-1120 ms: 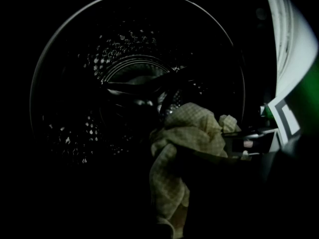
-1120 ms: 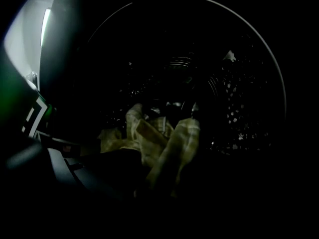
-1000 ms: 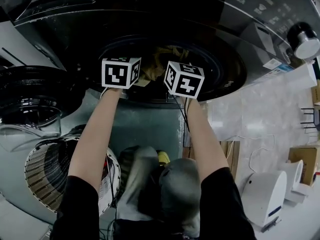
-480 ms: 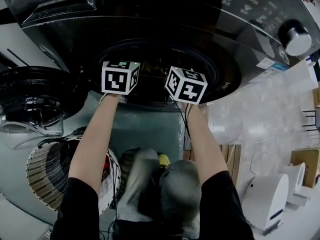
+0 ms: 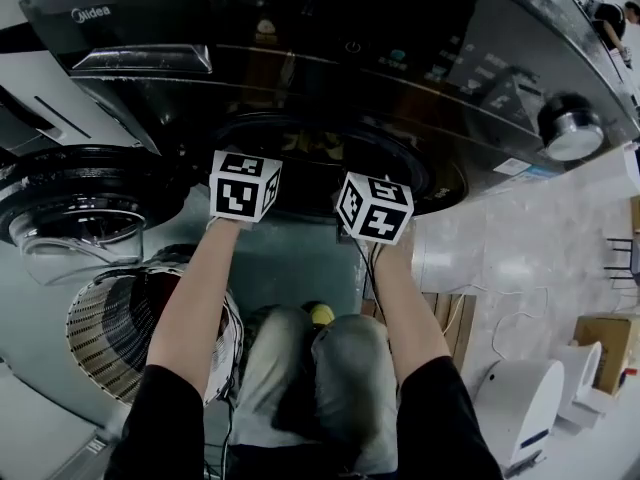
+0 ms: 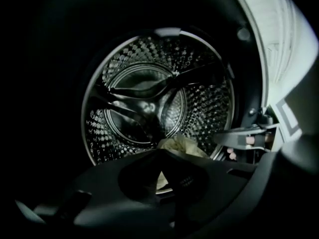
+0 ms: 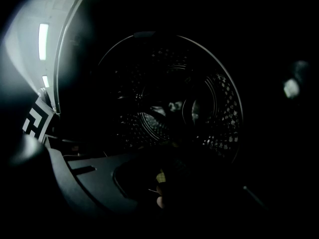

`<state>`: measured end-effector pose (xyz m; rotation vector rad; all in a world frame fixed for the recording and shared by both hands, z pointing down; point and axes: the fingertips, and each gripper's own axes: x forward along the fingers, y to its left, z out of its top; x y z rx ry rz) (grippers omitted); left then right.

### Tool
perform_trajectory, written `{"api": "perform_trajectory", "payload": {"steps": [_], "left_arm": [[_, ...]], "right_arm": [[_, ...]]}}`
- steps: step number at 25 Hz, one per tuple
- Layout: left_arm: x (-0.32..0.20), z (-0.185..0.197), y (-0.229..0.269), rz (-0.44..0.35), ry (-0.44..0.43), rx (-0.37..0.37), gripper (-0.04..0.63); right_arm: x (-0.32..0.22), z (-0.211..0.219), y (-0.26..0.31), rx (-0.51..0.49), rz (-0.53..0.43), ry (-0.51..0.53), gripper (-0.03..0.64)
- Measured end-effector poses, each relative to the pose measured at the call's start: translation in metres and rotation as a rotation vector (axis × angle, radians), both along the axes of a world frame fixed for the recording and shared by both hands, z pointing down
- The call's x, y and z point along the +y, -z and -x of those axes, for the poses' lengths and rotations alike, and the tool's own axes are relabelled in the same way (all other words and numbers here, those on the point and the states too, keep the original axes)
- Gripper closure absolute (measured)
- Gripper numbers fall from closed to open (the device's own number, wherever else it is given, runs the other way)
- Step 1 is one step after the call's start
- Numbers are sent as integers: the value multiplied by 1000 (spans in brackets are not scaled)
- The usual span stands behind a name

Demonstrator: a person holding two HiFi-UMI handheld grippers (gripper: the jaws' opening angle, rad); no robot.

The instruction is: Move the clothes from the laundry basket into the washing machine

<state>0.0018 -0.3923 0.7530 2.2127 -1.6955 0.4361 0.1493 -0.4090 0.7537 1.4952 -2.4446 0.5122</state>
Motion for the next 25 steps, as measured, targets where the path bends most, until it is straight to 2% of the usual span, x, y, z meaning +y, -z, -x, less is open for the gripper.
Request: {"api": "perform_trajectory", "payload": {"steps": [8, 14, 21, 25], "left_arm": [[38, -14, 6, 59, -3, 24, 584], [63, -13, 23, 72, 16, 41, 584], [97, -13, 55, 103, -2, 71, 584], [120, -14, 75, 124, 1, 96, 584]], "right_arm": [[35, -2, 14, 87, 29, 52, 612], [64, 2, 31, 111, 47, 91, 612], [98, 4, 64, 58, 100, 91, 612], [119, 0, 82, 64, 129, 92, 612]]}}
